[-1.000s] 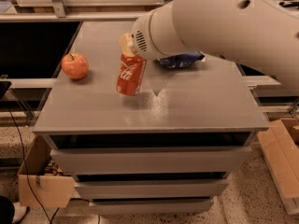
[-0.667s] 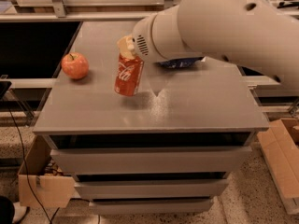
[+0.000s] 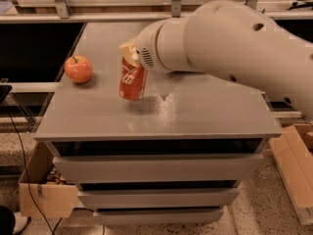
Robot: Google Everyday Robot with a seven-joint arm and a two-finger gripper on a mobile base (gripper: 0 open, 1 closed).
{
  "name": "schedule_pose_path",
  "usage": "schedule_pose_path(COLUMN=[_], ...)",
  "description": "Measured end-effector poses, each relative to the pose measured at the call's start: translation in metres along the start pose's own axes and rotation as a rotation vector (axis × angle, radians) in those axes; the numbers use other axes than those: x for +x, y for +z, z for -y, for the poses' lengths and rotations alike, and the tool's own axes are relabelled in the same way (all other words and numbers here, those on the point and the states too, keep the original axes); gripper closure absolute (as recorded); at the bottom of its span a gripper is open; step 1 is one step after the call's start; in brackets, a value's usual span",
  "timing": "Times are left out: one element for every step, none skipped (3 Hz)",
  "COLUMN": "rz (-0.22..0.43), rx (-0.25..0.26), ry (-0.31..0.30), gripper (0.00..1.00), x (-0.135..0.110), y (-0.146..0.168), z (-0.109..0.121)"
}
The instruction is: Place coke can upright
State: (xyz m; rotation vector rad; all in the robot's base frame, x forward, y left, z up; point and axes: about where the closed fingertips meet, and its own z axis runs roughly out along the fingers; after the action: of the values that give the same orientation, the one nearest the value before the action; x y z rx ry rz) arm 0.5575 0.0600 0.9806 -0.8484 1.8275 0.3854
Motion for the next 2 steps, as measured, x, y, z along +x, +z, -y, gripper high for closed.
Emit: schedule_pose_path(rz=[0.039,0.073], rx=[0.015,0.013], ry=[-0.033,-0.051], gripper=[1.00,1.00], x=[-0.0039,-0.0016], y=[0.0006,0.0044], z=[-0.0010,-0.0072])
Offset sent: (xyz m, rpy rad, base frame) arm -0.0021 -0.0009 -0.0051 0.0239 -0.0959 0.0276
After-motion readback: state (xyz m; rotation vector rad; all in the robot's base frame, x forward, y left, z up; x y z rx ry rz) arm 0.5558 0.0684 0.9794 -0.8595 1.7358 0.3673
